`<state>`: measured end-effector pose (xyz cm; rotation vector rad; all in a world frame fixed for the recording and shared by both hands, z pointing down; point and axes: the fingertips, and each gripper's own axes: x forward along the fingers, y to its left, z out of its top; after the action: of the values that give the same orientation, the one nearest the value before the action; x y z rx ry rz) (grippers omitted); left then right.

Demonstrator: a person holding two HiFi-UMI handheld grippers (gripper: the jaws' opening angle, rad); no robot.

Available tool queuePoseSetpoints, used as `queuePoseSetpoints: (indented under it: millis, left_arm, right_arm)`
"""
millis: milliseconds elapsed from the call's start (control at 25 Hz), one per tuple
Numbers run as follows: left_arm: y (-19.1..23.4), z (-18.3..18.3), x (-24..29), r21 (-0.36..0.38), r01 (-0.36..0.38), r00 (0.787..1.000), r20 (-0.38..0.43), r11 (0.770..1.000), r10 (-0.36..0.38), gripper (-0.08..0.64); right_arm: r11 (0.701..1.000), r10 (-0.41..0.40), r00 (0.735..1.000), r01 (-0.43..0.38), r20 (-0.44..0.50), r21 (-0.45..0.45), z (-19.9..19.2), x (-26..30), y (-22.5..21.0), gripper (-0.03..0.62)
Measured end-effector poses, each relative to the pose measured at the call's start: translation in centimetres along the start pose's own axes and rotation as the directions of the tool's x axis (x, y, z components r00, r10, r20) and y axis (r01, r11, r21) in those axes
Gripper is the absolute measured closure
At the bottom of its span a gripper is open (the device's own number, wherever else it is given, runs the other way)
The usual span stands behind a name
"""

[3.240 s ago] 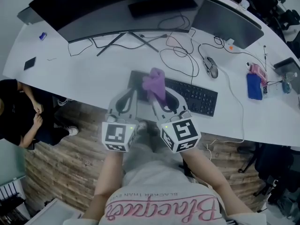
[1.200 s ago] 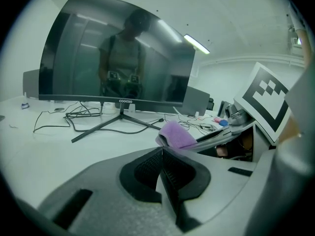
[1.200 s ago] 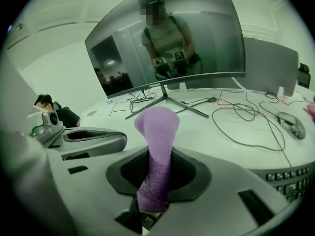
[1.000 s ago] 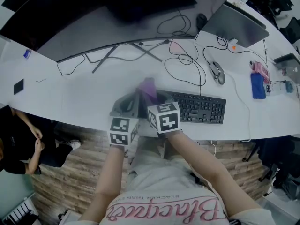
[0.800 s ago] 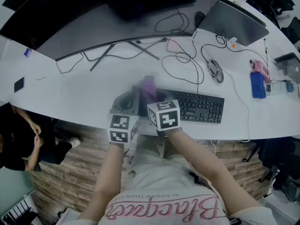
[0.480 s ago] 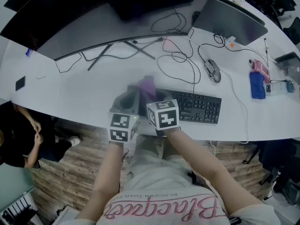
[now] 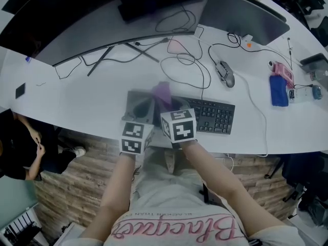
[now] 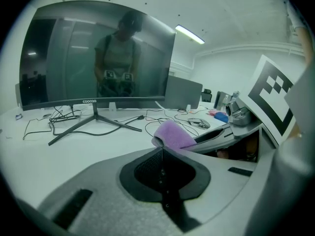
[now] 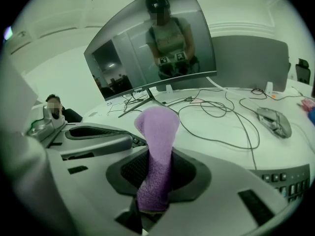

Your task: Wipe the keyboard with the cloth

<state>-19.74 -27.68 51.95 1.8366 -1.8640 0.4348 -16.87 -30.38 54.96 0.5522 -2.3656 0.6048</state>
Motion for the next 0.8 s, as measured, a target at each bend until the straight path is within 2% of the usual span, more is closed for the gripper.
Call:
queuePoseSetpoints:
  millis: [800]
  left_arm:
    - [-10.2,0.3,3.8,0.024,0.060,0.998,-0.031,0.998,-0.059,0.553]
  right_arm:
    - [0.998,-0.066,0.998,0.066,0.004,0.016,-2.2,-6.0,-9.2,0.499]
